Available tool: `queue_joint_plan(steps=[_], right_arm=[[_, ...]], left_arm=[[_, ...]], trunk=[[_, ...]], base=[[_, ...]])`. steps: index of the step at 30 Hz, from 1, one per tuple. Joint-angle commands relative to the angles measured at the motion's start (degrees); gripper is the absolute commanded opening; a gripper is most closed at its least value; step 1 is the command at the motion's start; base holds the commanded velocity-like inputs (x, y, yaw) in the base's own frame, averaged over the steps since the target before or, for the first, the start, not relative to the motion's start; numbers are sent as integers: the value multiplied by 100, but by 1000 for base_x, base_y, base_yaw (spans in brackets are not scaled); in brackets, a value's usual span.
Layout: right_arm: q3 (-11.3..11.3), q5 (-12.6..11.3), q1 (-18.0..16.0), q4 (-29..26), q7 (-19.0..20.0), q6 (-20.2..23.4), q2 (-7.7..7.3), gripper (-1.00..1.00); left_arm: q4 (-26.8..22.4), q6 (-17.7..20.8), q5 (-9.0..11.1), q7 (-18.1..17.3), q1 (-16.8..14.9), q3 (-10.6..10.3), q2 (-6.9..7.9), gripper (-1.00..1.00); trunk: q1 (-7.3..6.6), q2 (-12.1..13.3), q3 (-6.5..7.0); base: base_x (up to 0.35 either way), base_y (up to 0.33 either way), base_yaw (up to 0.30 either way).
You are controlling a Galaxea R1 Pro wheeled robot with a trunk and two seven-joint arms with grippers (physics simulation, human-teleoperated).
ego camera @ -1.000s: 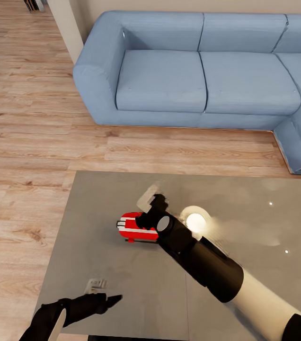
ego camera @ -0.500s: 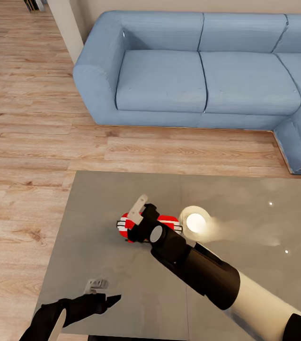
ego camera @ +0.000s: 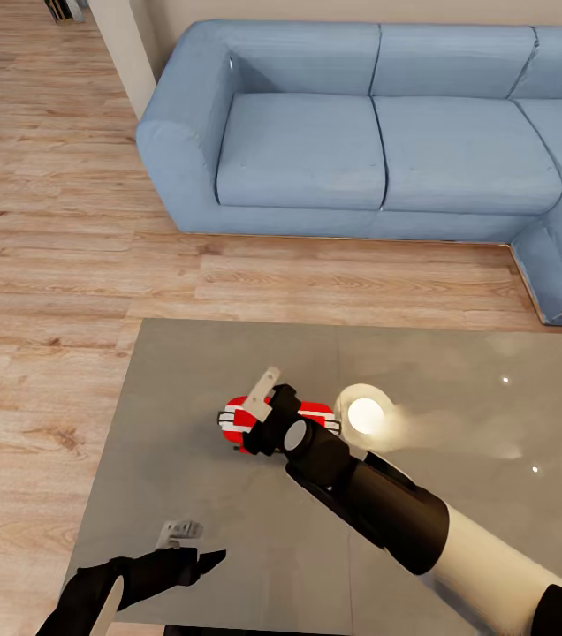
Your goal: Turn on the radio receiver that's on the table in the living room.
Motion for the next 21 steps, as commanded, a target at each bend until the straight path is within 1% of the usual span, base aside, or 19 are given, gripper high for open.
queue_joint_plan(steps=[1,4,6,9,12,15,17,21], right_arm=[[-2,-4,0,65,3,0,-3,100],[-10,-73,0,195,6,0,-9,100],[-26,-281,0,348,8,0,-34,100],[-53,-490,-19,464,8,0,-50,100],[-70,-742,-151,593,9,0,-58,100],[-72,-916,-265,691,9,0,-59,100],[-69,-983,-316,736,9,0,-60,100],[-68,-1021,-344,817,13,0,-74,100]], left_arm=[[0,1,0,0,0,0,0,100],[0,1,0,0,0,0,0,100],[5,6,0,0,0,0,0,100],[7,9,0,2,1,4,2,100],[14,12,0,7,0,5,1,100],[17,15,0,8,1,3,0,100],[20,18,0,9,1,3,0,100],[25,19,0,9,1,4,0,100]], trunk=[[0,0,0],[0,0,0],[0,0,0],[0,0,0],[0,0,0],[0,0,0],[0,0,0],[0,0,0]], base=[[0,0,0],[0,0,0],[0,0,0],[0,0,0],[0,0,0],[0,0,0],[0,0,0],[0,0,0]])
